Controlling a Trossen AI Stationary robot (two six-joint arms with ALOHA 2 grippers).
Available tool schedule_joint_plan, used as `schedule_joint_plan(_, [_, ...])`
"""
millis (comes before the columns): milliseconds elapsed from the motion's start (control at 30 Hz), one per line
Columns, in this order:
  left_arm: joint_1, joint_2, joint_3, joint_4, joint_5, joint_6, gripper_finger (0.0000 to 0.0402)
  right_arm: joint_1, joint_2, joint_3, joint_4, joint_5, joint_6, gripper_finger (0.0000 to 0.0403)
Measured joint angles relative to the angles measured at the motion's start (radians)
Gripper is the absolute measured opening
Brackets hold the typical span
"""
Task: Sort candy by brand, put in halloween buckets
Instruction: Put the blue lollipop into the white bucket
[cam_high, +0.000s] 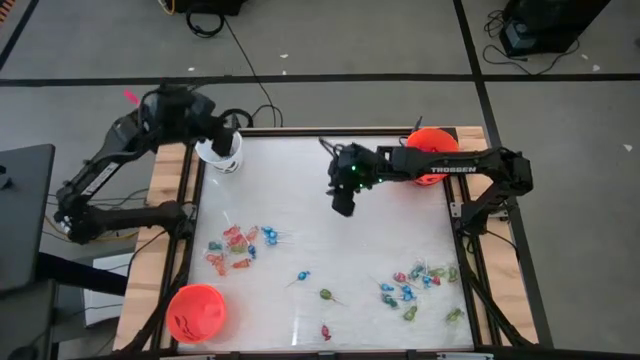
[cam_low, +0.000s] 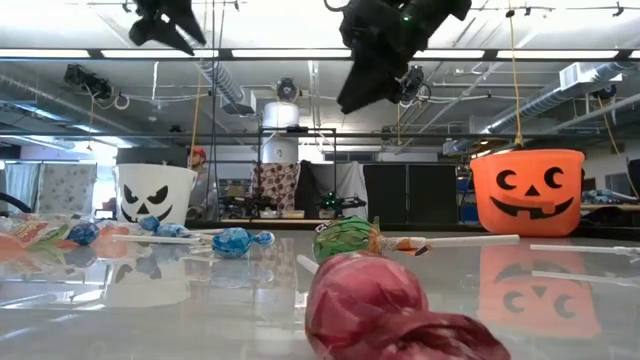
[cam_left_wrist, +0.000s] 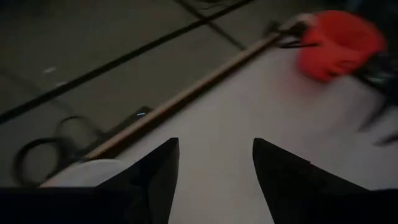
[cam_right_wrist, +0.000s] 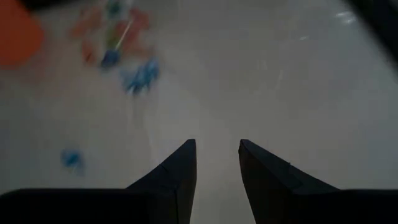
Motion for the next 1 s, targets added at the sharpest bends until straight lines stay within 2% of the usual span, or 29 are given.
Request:
schedule_joint_plan(233, [-0.294, -0.026, -0.103, 0.102, -0.013, -0.101, 0.0211, 0.084, 0.007, -0.102, 0.084, -0.130, 0.036, 0.0132])
schedule_joint_plan(333, [-0.400, -0.019, -0.166, 0.150, -0.028, -0.109, 0.0211, 0.130, 0.023, -0.138, 0.122, -0.114, 0.081, 0.0132])
schedule_joint_plan(533, [-0.555, -0.022, -0.290, 0.200, -0.053, -0.135, 0.0211, 0.207, 0.125, -0.138, 0.340, -0.037, 0.128, 0.0132])
schedule_joint_plan(767, [-0.699, -0.109, -0.443, 0.140, -0.053, -0.217, 0.0211, 0.235, 0.374, 0.037, 0.391, -0.018, 0.167, 0.0132])
schedule_joint_plan(1000, [-0.805, -0.247, -0.587, 0.145, -0.058, -0.311, 0.0211, 0.231, 0.568, 0.264, 0.308, 0.006, 0.122, 0.0132])
